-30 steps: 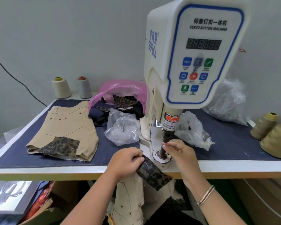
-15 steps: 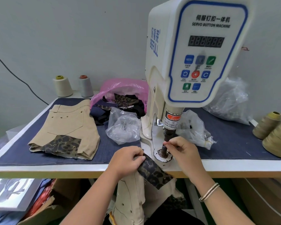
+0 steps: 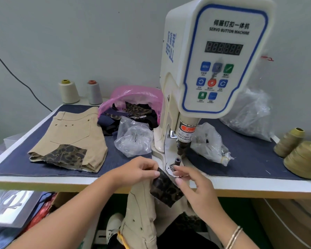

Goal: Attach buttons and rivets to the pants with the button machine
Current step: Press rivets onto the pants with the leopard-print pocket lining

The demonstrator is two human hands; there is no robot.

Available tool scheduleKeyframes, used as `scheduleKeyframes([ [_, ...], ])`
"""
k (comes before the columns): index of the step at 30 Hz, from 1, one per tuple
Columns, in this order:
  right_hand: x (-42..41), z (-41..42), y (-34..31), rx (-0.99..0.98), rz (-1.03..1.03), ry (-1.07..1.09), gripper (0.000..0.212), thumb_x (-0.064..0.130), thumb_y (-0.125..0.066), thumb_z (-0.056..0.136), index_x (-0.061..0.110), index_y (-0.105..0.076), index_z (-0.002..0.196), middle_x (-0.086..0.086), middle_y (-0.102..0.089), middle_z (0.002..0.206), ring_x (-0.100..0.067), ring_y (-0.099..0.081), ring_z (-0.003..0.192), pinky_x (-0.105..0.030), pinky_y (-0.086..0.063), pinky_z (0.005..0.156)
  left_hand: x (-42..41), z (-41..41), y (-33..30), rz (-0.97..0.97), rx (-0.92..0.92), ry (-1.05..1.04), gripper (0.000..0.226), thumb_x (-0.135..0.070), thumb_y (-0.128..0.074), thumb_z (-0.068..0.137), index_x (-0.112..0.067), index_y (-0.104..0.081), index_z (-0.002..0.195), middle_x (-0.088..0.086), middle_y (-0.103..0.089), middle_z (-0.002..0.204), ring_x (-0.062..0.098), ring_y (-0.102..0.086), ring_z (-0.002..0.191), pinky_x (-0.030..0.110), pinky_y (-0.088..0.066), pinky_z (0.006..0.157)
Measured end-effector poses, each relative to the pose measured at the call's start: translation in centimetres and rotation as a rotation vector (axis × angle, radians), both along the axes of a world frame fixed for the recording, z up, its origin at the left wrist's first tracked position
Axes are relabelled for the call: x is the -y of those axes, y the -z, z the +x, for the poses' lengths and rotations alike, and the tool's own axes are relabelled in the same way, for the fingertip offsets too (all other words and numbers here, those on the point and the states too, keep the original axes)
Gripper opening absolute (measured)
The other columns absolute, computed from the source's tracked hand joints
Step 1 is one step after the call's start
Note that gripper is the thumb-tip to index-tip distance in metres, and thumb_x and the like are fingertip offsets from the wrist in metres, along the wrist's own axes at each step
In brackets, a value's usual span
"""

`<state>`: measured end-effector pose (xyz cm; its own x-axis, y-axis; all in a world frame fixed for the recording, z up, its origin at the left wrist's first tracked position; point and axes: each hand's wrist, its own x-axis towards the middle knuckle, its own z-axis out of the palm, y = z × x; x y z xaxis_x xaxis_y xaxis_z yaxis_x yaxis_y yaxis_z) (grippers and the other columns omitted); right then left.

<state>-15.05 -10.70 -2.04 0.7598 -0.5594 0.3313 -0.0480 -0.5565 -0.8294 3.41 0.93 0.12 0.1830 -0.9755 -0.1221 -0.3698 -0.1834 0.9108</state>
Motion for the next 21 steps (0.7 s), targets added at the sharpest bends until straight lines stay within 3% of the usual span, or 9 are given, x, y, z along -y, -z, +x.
scheduleKeyframes([
  [4,0.8,-0.3,-1.0,-0.134,0.152,-0.107,0.023,0.024,-0.059,0.091,0.040,-0.065,0.108,0.022,-0.066,0.101,0.004,-0.059,0.096,-0.010,-0.044,0.082,0.5,-0.8,-4.0,0.019,-0.083,0.140,0.019,-0.023,-0.055,0.087,-0.006,-0.055,0.077,0.011,-0.047,0.076,0.023,-0.038,0.075,0.036,-0.028,0.074],
  [6,1.3,-0.5,-1.6,-0.193,0.255,-0.214,0.015,0.029,-0.056,0.093,0.031,-0.070,0.087,0.013,-0.068,0.086,0.000,-0.061,0.083,-0.016,-0.046,0.076,0.8,-1.0,-5.2,-0.001,-0.079,0.164,0.020,-0.021,-0.054,0.088,-0.003,-0.055,0.079,0.011,-0.048,0.077,0.022,-0.040,0.077,0.035,-0.030,0.077],
  [9,2.2,-0.8,-2.2,-0.205,0.340,-0.257,0.028,0.029,-0.057,0.092,0.025,-0.065,0.066,0.010,-0.060,0.065,-0.002,-0.056,0.066,-0.014,-0.043,0.064,1.2,-0.7,-5.6,0.013,-0.043,0.133,0.021,-0.024,-0.055,0.091,-0.008,-0.056,0.077,0.005,-0.052,0.077,0.018,-0.045,0.078,0.032,-0.033,0.079],
  [12,3.5,-0.7,-2.8,-0.204,0.340,-0.234,0.024,0.029,-0.059,0.092,0.026,-0.067,0.069,0.010,-0.061,0.065,-0.003,-0.056,0.065,-0.013,-0.043,0.062,1.7,-0.4,-4.3,0.093,-0.002,0.075,0.025,-0.019,-0.053,0.098,0.001,-0.059,0.086,0.008,-0.054,0.086,0.018,-0.048,0.085,0.034,-0.035,0.087],
  [16,5.5,0.3,-3.5,-0.271,0.417,-0.220,0.020,0.029,-0.060,0.091,0.026,-0.070,0.073,0.007,-0.065,0.071,-0.005,-0.059,0.070,-0.016,-0.044,0.066,2.5,-0.6,-2.7,0.088,0.028,-0.049,0.027,-0.023,-0.054,0.098,-0.016,-0.056,0.072,0.003,-0.047,0.076,0.014,-0.041,0.076,0.029,-0.032,0.076],
  [18,6.3,0.7,-3.6,-0.256,0.476,-0.197,0.021,0.024,-0.061,0.090,0.024,-0.071,0.072,0.007,-0.067,0.072,-0.003,-0.060,0.069,-0.012,-0.044,0.063,3.1,-0.6,-2.3,0.075,0.046,-0.121,0.032,-0.028,-0.055,0.097,-0.024,-0.058,0.065,-0.007,-0.048,0.068,0.007,-0.043,0.067,0.021,-0.034,0.070],
  [21,7.2,1.3,-3.5,-0.241,0.515,-0.169,0.014,0.020,-0.062,0.090,0.020,-0.073,0.081,0.003,-0.073,0.083,-0.003,-0.065,0.076,-0.010,-0.046,0.065,4.1,-0.4,-1.8,0.045,0.010,-0.205,0.031,-0.026,-0.057,0.096,-0.023,-0.059,0.065,-0.015,-0.049,0.061,0.001,-0.044,0.060,0.014,-0.037,0.064],
])
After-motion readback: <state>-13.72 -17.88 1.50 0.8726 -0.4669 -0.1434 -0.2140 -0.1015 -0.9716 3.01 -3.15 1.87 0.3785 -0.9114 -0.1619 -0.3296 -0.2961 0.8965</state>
